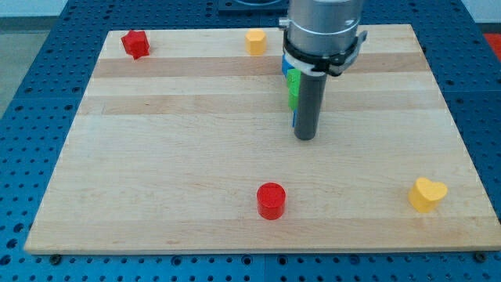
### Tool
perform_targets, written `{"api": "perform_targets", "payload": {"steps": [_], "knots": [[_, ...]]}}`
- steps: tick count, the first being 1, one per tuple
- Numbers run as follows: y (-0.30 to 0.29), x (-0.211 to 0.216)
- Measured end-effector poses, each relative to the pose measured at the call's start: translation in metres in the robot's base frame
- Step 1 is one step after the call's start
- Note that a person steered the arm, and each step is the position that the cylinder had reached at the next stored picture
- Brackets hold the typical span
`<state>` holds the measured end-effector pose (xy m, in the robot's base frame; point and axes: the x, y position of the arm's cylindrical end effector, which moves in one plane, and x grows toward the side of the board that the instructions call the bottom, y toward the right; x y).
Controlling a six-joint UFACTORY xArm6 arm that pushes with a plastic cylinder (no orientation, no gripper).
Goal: Slide the yellow heart to the red circle
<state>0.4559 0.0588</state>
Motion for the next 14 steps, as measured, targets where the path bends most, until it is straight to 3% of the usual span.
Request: {"api": "perform_targets", "payload": {"steps": [2, 5, 8, 11, 14], "knots": [[0.0, 0.019], [0.143, 0.025], [0.194, 0.066], [0.196, 0.113], [0.139, 0.113]]}}
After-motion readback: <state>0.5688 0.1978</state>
